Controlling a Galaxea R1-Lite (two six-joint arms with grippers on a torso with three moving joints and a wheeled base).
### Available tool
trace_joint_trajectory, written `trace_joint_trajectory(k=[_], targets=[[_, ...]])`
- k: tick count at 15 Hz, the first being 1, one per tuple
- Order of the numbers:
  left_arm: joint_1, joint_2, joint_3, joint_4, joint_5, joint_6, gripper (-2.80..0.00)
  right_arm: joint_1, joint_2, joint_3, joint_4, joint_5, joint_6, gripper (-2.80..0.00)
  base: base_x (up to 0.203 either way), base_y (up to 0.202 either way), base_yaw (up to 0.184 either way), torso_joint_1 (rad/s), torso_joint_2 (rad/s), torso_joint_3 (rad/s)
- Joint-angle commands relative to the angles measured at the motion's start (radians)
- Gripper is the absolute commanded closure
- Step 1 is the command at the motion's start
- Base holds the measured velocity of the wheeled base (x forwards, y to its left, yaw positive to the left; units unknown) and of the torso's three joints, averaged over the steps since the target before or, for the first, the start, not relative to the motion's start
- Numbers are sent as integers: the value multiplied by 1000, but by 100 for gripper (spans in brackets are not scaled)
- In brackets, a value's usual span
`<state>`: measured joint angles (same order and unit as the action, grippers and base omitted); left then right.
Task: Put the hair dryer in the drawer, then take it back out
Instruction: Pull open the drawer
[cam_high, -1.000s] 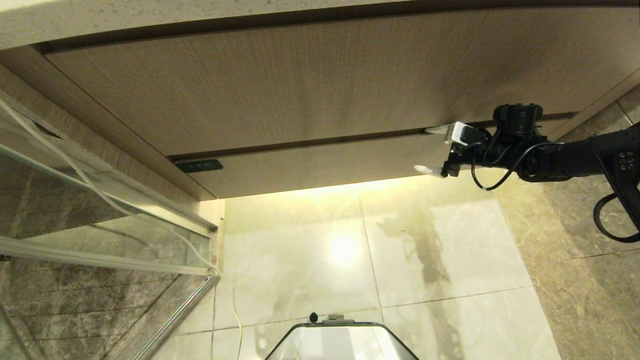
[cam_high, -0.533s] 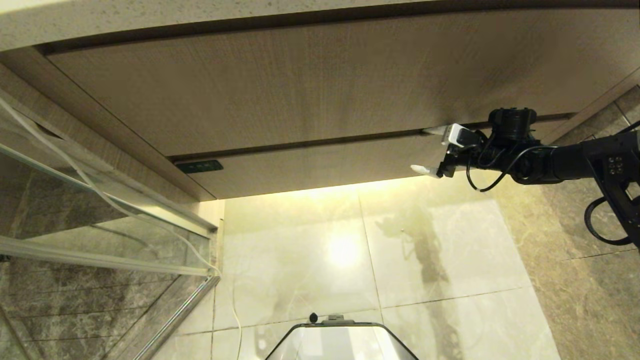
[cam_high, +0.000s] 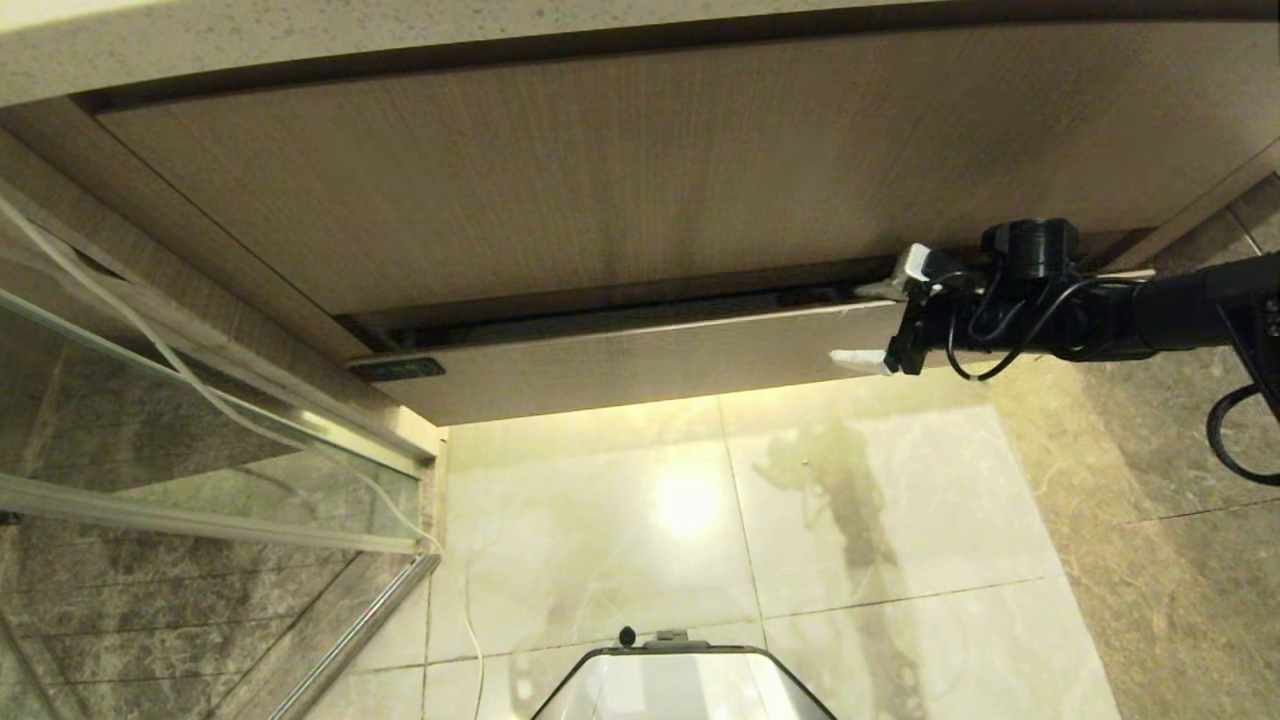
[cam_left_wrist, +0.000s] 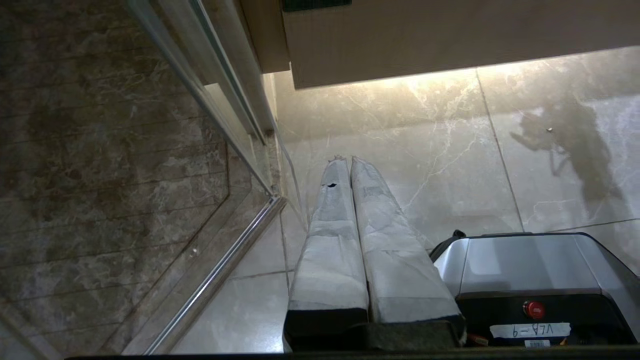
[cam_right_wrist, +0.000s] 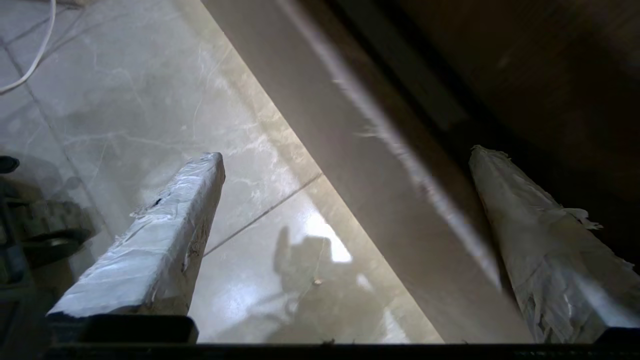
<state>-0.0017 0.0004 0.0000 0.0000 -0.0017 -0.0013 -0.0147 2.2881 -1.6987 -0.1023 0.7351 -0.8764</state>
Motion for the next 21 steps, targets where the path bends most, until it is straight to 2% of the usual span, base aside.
trace_joint_trajectory(k=[1,2,3,4,5,10,12,16,18,21], targets=[[0,0,0,0,0,0,0,1,2,-2,-11,7,-7,-280,0,0,0,0,0,0],[0,0,1,0,1,0,0,1,1,-1,-9,5,-5,-280,0,0,0,0,0,0],[0,0,2,0,2,0,0,-1,-22,24,7,-27,54,-280,0,0,0,0,0,0],[0,0,2,0,2,0,0,-3,-63,55,23,-60,148,-280,0,0,0,0,0,0],[0,0,2,0,2,0,0,-4,-73,68,35,-80,174,-280,0,0,0,0,0,0],[0,0,2,0,2,0,0,-4,-73,68,35,-80,174,-280,0,0,0,0,0,0],[0,0,2,0,0,0,0,-10,-107,101,91,-104,201,-280,0,0,0,0,0,0],[0,0,2,2,0,0,0,-32,-402,228,275,-168,277,-280,0,0,0,0,0,0],[0,0,2,2,0,0,0,-57,-530,306,323,-186,297,-280,0,0,0,0,0,0],[0,0,2,0,2,0,0,-85,-607,392,354,-194,306,-280,0,0,0,0,0,0]])
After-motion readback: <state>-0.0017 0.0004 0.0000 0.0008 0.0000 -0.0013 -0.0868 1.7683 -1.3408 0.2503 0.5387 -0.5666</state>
